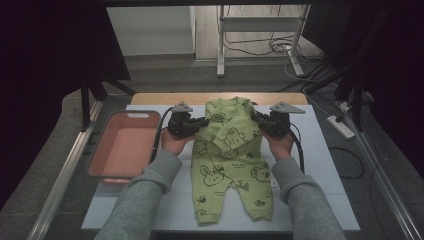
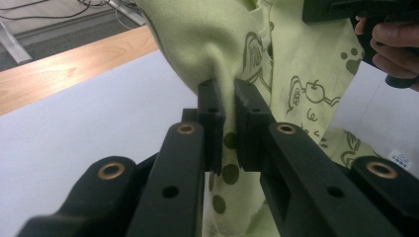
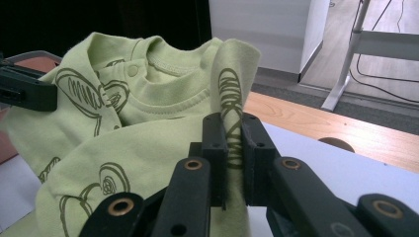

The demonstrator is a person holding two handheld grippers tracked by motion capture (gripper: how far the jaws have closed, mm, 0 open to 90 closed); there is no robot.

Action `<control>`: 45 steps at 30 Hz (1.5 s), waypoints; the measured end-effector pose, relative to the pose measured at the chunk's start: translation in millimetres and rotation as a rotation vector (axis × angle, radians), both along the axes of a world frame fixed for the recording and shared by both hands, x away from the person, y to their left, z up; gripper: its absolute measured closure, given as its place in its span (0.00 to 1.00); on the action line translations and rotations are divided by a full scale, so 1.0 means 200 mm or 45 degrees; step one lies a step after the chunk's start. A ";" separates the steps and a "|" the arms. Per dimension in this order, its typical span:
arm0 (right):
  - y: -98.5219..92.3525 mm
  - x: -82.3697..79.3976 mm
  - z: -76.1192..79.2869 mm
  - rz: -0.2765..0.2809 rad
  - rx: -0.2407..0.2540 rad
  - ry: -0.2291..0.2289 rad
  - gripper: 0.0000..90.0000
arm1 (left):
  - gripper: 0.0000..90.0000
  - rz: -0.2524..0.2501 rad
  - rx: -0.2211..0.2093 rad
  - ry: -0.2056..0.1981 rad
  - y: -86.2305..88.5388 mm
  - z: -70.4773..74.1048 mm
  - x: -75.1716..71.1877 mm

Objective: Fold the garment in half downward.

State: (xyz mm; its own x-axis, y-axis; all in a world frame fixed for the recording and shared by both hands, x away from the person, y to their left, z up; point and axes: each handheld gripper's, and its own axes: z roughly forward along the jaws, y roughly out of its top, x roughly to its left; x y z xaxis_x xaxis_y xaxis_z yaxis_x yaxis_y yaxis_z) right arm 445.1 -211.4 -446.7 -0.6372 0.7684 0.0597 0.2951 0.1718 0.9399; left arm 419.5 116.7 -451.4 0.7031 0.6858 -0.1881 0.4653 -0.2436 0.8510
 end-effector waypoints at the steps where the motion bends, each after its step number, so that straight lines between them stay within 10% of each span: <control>1: 0.00 -0.01 0.00 -0.001 0.000 -0.003 0.92 | 0.92 -0.001 -0.001 0.000 0.00 0.00 0.00; 45: -0.04 -0.23 -0.12 0.040 0.035 -0.012 0.91 | 0.91 -0.072 -0.012 0.006 0.01 -0.06 -0.20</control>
